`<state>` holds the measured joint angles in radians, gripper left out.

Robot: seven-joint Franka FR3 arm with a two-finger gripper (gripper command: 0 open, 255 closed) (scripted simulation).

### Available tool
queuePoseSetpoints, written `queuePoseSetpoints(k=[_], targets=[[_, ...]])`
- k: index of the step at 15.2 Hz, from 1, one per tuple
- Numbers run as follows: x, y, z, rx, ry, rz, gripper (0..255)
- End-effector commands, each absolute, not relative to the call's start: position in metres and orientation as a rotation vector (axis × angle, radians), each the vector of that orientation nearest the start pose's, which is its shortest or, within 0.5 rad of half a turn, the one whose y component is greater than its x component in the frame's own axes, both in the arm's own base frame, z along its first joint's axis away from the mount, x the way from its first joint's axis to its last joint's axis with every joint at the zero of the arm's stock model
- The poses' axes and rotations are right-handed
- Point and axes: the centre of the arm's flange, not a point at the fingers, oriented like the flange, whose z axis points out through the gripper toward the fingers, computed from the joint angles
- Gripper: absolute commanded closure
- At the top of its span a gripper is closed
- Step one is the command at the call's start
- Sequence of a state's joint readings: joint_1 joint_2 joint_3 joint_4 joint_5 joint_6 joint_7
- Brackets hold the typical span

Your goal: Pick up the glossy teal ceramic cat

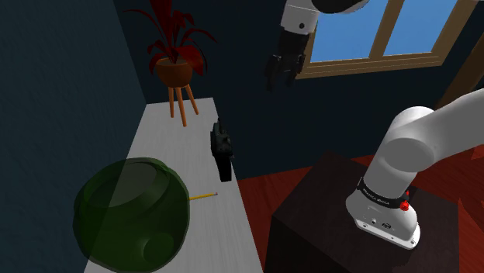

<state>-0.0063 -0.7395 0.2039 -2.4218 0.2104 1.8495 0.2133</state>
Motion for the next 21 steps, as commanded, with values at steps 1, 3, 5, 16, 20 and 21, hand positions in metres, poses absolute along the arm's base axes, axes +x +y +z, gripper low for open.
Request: queuePoseSetpoints(k=[1,3,5,16,20,21], targets=[[0.345,0.122,0.553,-3.016,0.274,-0.220,0],[0.356,0.143,0.542,-2.996,0.387,-0.221,0],[0.368,0.163,0.532,-2.973,0.499,-0.221,0],[0.453,0.253,0.480,-2.789,1.059,-0.219,0],[0.453,0.253,0.459,-2.789,1.059,-0.219,0],[0.453,0.253,0.454,-2.789,1.059,-0.219,0]])
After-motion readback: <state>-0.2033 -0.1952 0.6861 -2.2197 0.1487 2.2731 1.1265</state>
